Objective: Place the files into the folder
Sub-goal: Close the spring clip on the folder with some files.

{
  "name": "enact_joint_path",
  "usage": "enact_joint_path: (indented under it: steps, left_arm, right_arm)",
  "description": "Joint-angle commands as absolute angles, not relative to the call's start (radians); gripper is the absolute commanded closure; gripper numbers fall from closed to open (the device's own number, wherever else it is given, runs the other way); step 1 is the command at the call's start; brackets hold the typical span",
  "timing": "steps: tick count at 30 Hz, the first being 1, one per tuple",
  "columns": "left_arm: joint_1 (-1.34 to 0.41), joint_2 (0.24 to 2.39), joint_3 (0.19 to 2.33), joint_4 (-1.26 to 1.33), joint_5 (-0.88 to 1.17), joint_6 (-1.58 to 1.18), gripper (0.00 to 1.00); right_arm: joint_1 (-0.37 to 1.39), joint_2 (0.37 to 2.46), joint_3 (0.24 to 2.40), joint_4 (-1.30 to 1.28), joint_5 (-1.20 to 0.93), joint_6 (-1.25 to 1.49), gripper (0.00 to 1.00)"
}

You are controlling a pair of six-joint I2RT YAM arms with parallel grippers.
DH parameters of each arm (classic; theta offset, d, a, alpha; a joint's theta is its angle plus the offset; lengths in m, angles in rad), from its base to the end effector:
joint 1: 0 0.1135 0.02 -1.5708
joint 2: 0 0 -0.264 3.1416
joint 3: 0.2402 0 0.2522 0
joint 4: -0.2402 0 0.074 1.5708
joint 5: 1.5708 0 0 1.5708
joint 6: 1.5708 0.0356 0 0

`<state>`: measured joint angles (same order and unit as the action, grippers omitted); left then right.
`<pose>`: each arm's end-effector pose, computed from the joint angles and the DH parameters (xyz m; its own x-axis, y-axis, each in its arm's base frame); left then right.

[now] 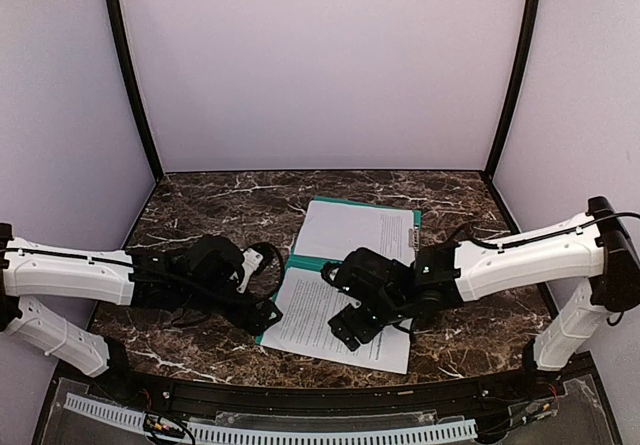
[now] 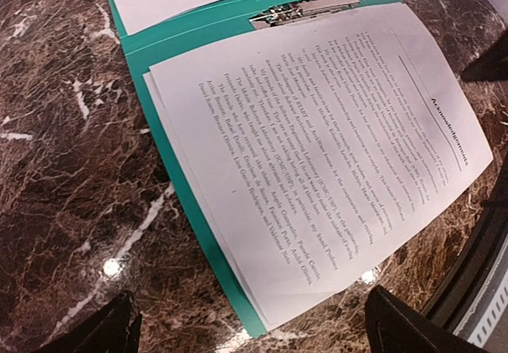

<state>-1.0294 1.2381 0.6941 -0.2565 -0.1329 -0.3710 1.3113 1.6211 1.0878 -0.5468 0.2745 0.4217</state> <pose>0.1331 -0.2123 0.2091 -0.6354 0.3594 -0.6835 0.6132 0.7727 -0.1638 0.0929 0.3124 0.2088 -0.5739 -0.6262 -0.5278 -0.7263 0.6869 -0.0253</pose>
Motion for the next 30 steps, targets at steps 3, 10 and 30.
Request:
enact_joint_path:
  steps: [3,10,30]
  left_arm:
    - [-1.023,1.318,0.733,-0.108,0.114,-0.355,0.01]
    - [-1.024,1.476,0.810,-0.014,0.264,-0.347,0.02]
    - [-1.025,1.638,0.876,0.085,0.375,-0.355,0.04]
  right_arm:
    - [1.086,1.506,1.024,-0.452,0.218,0.518,0.12]
    - [0.879,1.516,1.016,-0.358,0.117,0.555,0.12]
    - [0.683,1.681,0.897,-0.087,-0.228,0.637,0.15]
